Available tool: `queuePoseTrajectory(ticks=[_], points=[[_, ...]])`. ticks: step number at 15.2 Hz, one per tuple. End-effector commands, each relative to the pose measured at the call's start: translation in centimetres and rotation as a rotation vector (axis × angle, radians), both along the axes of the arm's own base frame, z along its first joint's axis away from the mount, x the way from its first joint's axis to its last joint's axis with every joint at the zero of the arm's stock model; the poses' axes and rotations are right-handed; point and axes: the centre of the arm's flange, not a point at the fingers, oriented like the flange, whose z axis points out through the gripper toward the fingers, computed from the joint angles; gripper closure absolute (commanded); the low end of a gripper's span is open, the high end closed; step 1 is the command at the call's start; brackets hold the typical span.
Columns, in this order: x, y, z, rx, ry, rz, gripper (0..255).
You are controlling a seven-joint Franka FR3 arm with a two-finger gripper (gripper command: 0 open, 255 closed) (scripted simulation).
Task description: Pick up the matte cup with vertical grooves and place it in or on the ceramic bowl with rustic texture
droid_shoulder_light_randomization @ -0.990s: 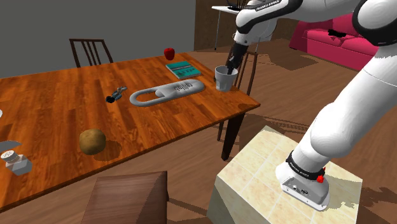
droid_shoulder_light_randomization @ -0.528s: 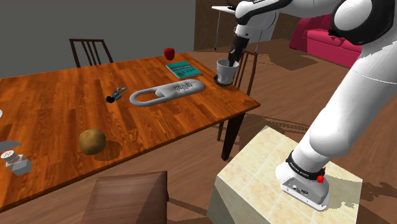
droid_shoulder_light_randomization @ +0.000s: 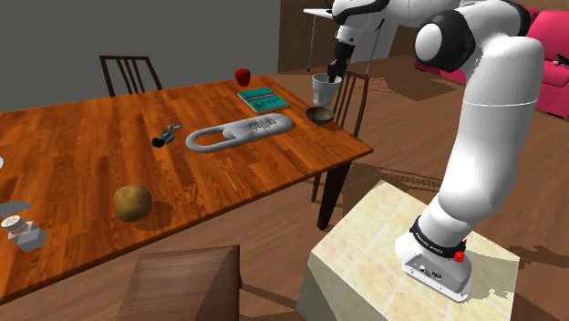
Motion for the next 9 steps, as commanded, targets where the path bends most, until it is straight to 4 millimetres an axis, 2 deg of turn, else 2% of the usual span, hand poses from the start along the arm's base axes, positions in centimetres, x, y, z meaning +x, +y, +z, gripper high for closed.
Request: queuePoseTrajectory(ticks=[1,5,6,9], points=[[1.7,-2.1,0.5,0.0,-0.001,0.002,255],[4.8,-6.3,1.0,0.0,-0.001,0.002,255],[4.9,-6.5,1.0,0.0,-0.001,0.002,255],[4.9,-6.5,-0.5,0.0,-0.001,0.002,255]])
